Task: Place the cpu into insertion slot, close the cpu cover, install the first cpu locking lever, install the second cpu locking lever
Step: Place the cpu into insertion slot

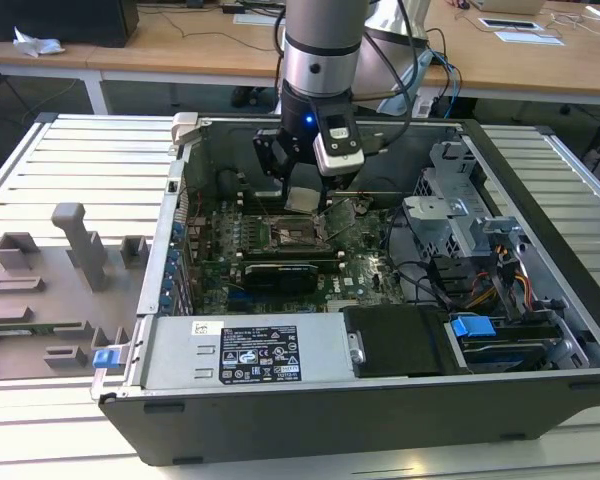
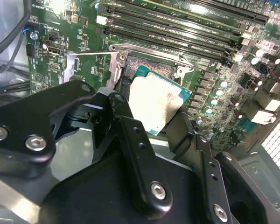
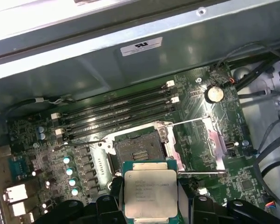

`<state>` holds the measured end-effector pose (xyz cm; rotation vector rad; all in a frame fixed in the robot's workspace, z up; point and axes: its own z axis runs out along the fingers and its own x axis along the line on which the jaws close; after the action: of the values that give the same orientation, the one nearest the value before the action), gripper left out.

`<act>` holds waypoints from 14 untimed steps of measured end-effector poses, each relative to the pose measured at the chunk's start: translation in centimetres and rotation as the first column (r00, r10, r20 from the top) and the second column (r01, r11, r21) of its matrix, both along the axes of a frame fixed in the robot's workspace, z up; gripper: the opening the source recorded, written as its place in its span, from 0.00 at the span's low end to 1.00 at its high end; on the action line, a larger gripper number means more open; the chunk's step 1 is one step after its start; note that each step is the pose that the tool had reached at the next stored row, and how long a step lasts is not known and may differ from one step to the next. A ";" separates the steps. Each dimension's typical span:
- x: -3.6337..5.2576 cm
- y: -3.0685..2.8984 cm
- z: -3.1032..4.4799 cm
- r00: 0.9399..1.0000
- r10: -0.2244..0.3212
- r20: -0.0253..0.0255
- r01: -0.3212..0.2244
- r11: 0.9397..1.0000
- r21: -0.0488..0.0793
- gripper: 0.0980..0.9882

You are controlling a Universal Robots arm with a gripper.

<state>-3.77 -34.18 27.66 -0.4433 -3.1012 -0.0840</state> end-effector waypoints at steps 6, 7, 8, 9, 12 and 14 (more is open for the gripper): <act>0.00 0.00 0.00 0.998 -0.070 0.000 0.070 0.998 0.000 0.50; 0.00 0.00 0.00 0.997 -0.082 0.000 0.082 0.997 0.000 0.50; 0.00 0.00 0.00 0.996 -0.094 0.000 0.094 0.996 0.000 0.50; 0.00 0.00 0.00 0.995 -0.100 0.000 0.100 0.995 0.000 0.50; 0.00 0.00 -0.01 0.992 -0.128 0.000 0.128 0.992 0.000 0.50; 0.00 0.00 -0.01 0.988 -0.154 0.000 0.154 0.988 0.000 0.50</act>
<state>-3.77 -34.18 27.65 -0.6820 -3.0617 -0.0846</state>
